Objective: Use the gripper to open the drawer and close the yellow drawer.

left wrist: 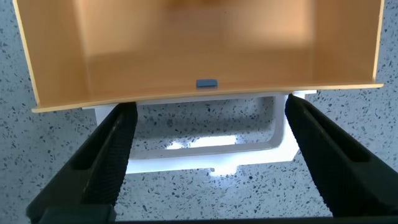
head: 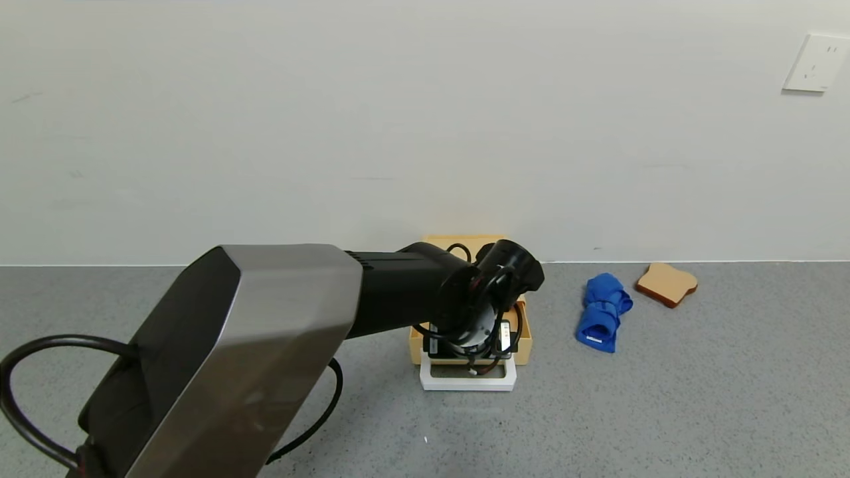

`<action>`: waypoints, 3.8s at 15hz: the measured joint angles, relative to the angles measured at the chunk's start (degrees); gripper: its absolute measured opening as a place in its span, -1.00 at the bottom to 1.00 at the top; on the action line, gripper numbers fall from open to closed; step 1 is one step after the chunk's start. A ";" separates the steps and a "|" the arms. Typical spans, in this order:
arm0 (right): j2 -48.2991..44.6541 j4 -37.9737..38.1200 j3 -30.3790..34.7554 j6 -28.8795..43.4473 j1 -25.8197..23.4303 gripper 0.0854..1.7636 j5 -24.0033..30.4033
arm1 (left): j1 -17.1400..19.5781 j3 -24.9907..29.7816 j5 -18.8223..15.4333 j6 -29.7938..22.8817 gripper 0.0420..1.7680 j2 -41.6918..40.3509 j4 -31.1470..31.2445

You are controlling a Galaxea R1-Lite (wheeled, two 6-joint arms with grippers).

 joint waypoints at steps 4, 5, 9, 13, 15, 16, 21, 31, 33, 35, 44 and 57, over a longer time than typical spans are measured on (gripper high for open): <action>0.00 0.00 0.00 -0.02 0.00 0.94 -0.01 | 0.79 0.02 0.13 1.57 0.94 0.27 -1.68; 0.00 -0.05 0.00 0.00 0.00 0.94 0.02 | 0.82 0.02 0.20 2.04 0.94 0.33 -2.05; 0.00 -0.02 0.00 0.00 0.00 0.94 -0.01 | 1.16 0.02 2.23 3.95 0.94 0.90 -5.41; 0.00 0.00 0.00 0.00 0.00 0.94 0.00 | 1.89 0.02 2.99 6.18 0.94 1.40 -9.13; 0.00 -0.02 0.00 0.00 0.00 0.94 0.00 | 2.23 0.02 2.99 7.00 0.94 1.43 -10.17; 0.00 0.00 0.00 0.00 0.00 0.94 0.00 | 2.41 0.02 3.01 7.47 0.94 1.46 -11.03; 0.00 0.00 0.00 -0.02 0.00 0.94 0.00 | 3.06 0.02 3.01 9.13 0.94 1.62 -13.90; 0.00 0.00 0.00 0.00 0.00 0.94 0.00 | 3.52 0.02 3.39 11.50 0.94 1.90 -17.18; 0.00 0.00 0.00 0.00 0.00 0.94 0.02 | 3.46 0.05 3.67 11.54 0.94 1.68 -16.57; 0.00 0.00 0.00 0.00 0.00 0.94 0.00 | 3.25 0.11 6.40 12.65 0.94 1.05 -15.91; 0.00 0.00 0.00 -0.09 0.00 0.94 0.00 | 2.39 2.84 8.46 16.32 0.94 -13.70 -5.05; 0.00 0.00 0.00 -0.11 0.00 0.94 0.00 | 7.28 29.64 2.21 22.97 0.94 -52.57 -5.21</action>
